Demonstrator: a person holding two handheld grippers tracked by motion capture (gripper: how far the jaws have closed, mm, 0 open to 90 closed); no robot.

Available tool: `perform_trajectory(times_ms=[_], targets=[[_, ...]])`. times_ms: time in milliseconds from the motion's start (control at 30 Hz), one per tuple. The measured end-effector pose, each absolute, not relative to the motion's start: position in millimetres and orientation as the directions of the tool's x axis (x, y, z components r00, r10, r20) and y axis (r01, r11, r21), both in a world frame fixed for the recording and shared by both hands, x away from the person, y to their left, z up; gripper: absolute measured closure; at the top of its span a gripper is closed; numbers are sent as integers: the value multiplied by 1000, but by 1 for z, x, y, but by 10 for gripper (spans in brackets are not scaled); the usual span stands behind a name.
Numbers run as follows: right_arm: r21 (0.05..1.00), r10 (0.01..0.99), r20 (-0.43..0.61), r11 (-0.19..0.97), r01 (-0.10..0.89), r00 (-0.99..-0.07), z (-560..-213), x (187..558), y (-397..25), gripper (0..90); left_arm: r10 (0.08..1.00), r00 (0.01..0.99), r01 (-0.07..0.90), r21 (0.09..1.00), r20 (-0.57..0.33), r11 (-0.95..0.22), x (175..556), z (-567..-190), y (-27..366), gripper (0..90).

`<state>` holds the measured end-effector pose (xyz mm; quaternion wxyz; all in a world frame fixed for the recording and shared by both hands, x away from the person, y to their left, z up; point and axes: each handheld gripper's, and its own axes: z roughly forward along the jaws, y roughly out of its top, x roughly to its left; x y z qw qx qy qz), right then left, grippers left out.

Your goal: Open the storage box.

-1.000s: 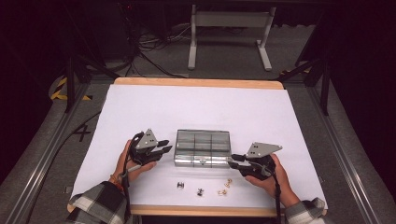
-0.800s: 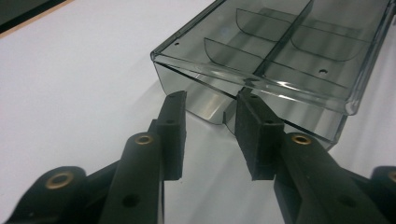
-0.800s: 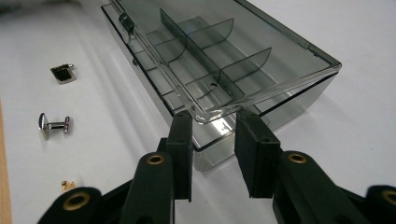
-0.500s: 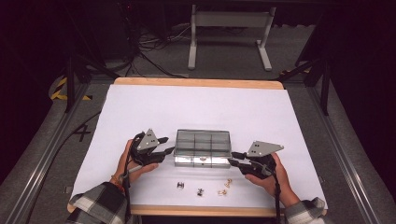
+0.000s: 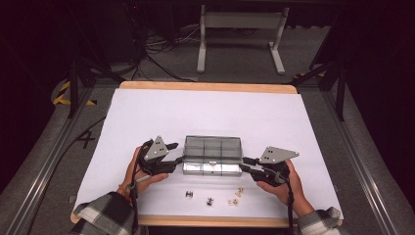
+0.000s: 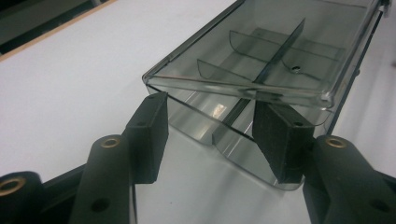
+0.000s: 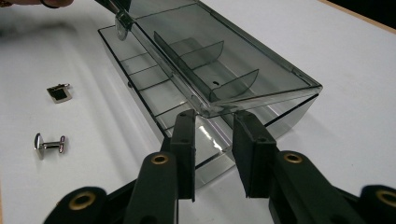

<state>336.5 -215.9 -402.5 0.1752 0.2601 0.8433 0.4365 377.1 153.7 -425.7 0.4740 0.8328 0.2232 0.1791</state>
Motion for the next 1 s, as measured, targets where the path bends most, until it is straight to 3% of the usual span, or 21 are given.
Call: perform_trajectory(times_ms=[300, 400, 533, 867, 1000], targets=[[834, 607, -88, 479, 275, -790, -401, 337, -217, 692, 534, 841, 184, 882, 87, -434, 377, -425, 149, 499], [826, 639, -150, 501, 260, -755, -402, 338, -217, 637, 538, 838, 183, 881, 93, -436, 377, -424, 150, 517], [817, 637, -227, 537, 212, -737, -404, 338, -217, 636, 533, 842, 178, 890, 83, -420, 377, -423, 151, 522], [833, 615, -332, 547, 83, -715, -400, 337, -214, 762, 527, 845, 153, 902, 92, -403, 378, -417, 151, 554], [829, 598, -369, 558, 39, -711, -397, 334, -212, 812, 520, 846, 130, 899, 121, -419, 377, -414, 153, 621]])
